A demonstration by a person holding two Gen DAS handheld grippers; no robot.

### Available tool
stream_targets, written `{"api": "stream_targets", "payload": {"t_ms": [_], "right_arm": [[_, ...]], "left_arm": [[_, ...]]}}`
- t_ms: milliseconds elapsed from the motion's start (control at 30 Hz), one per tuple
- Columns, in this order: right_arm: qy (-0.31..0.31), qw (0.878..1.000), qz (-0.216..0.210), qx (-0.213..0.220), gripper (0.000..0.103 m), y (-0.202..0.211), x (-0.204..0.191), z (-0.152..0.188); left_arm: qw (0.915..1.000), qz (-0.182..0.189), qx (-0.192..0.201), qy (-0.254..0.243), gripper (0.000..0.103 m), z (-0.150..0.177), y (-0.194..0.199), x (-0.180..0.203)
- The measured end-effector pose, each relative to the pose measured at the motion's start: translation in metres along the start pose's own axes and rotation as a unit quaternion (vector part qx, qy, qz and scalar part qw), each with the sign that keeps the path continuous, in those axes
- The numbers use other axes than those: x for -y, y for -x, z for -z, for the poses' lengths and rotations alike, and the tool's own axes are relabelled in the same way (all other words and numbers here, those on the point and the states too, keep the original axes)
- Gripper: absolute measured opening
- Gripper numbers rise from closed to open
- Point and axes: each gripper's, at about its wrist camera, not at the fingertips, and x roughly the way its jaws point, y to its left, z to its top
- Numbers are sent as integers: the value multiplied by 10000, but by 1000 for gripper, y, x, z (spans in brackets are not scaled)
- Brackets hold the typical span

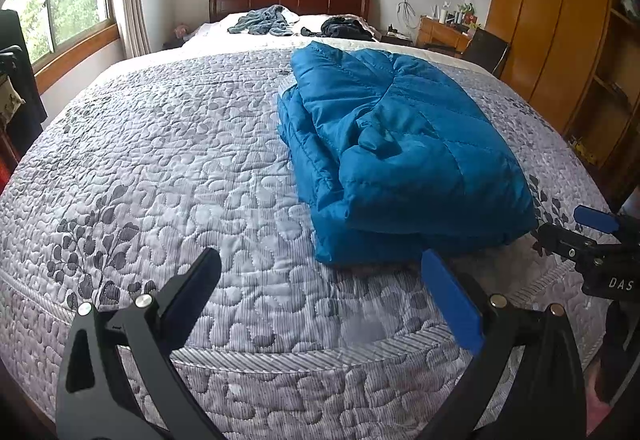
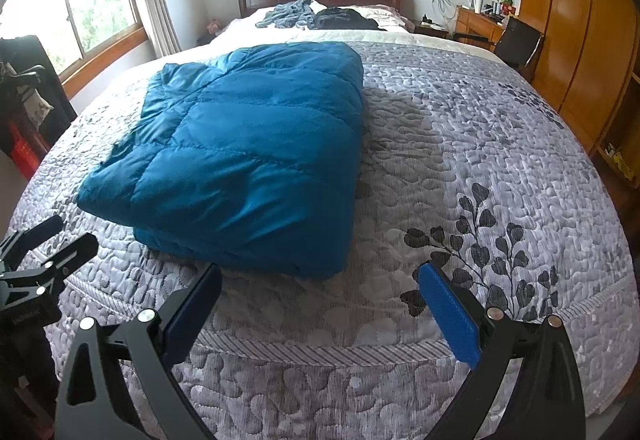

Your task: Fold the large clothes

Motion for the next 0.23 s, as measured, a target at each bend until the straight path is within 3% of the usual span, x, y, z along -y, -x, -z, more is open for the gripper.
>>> {"api": "stream_targets", "payload": {"t_ms": [233], "right_arm": [[24,10000,14,-23,99,-1,-2,-1]], "left_arm": [[10000,2,4,16,100,0,0,-1]]}}
